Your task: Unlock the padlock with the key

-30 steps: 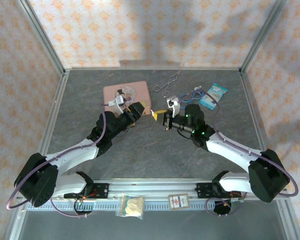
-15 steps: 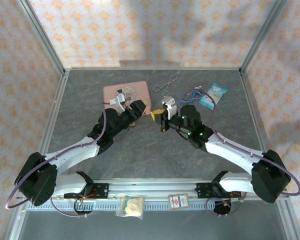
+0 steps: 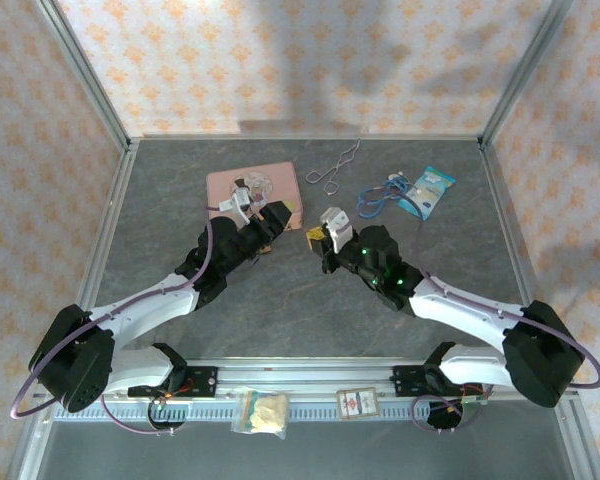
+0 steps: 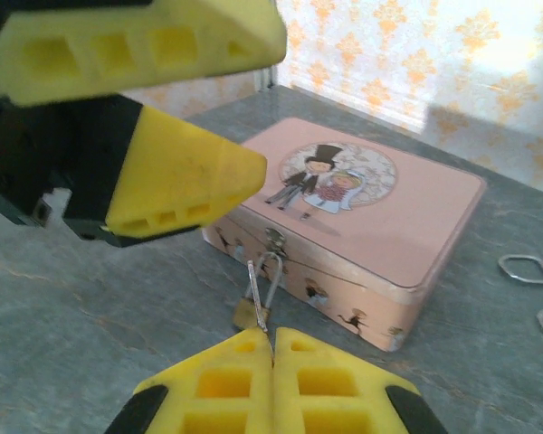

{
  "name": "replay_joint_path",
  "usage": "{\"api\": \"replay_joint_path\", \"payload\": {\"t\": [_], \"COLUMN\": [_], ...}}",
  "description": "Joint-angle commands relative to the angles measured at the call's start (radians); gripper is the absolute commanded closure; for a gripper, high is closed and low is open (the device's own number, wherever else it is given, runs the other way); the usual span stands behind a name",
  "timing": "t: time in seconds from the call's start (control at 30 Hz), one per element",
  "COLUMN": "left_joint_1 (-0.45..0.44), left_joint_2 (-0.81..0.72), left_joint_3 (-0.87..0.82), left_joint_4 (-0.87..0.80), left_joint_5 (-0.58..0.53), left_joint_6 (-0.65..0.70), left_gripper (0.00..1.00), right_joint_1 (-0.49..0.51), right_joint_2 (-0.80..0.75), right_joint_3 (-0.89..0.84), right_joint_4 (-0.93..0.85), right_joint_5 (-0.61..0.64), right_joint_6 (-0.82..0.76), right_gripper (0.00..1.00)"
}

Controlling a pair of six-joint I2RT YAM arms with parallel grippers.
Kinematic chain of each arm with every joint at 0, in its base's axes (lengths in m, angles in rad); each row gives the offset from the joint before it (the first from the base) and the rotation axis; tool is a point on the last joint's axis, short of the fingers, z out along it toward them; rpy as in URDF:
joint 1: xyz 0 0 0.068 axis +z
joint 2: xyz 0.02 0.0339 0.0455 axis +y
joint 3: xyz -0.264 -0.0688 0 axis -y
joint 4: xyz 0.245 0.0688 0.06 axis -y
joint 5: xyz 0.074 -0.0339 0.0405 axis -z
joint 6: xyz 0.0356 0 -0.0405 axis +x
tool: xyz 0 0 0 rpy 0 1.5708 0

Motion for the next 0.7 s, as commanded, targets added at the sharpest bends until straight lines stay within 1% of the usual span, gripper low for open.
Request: {"api": "replay_joint_path", "payload": {"t": [0.0,0.1,0.17,0.37,0.47,0.67], "left_joint_1": [-0.009,-0.016,-0.025,-0.038,-0.042,-0.042], "left_joint_2": [0.008,0.039,0.054,0.091,0.095,0.104], "left_joint_3": [0.010,0.037,0.061,0.050,0.044,0.023], "left_joint_4": [0.023,0.006,-0.042,-0.004,-0.011,0.010], "left_joint_5": [-0.009,0.001,-0.012,-0.003,-0.016,-0.032], "left_joint_6": [-0.045,-0.063,-0.065,-0.131,-0.142,-0.173], "left_gripper": [0.40,0.41,0.42,0.50,0.51,0.51], "right_joint_1": [0.078,0.131,0.159,0.211,0.218,0.223], "right_joint_2": [0.003,0.048,0.072,0.176,0.192,0.182], "right_joint_3": [0.010,0.026,0.030,0.071,0.076,0.065], "right_joint_4": [0.059,0.080,0.109,0.151,0.181,0.198], "right_joint_5": [0.231,0.399,0.480,0.672,0.702,0.685], "right_joint_6": [-0.161,-0.232,-0.279,-0.373,-0.382,-0.372], "right_gripper": [1.00,1.00,1.00,1.00,1.00,1.00]}}
